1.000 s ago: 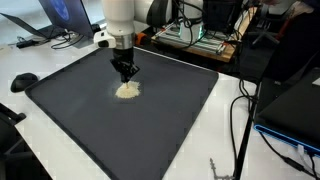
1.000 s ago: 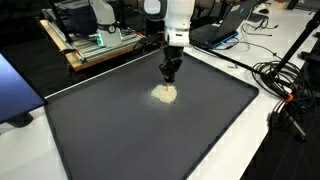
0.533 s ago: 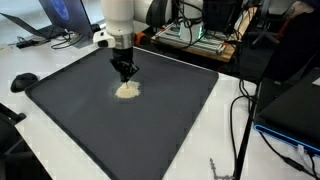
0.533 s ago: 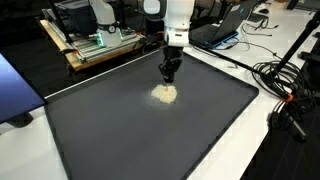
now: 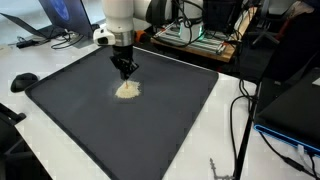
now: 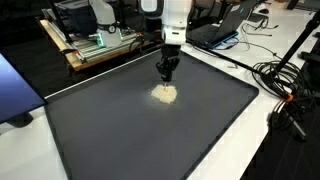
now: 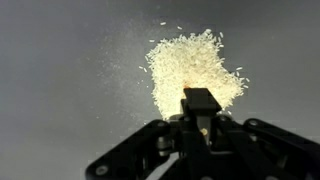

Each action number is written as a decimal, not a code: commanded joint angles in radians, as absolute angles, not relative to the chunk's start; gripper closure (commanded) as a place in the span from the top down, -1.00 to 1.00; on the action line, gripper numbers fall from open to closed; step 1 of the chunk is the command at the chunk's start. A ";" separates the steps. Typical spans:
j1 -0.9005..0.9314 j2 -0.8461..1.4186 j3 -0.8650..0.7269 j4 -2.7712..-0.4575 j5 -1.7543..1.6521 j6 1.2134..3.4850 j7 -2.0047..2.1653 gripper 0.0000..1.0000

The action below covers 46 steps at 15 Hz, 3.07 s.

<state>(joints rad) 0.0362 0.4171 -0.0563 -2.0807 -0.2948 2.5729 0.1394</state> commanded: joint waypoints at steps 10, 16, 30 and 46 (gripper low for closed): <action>0.177 0.204 -0.116 -2.210 -0.504 2.514 0.396 -0.94; 0.275 0.203 -0.037 -2.138 -0.765 2.272 0.672 -0.94; 0.381 0.620 0.090 -1.724 -1.014 1.813 0.844 -0.94; 0.409 0.903 0.088 -1.417 -1.031 1.638 0.753 -0.94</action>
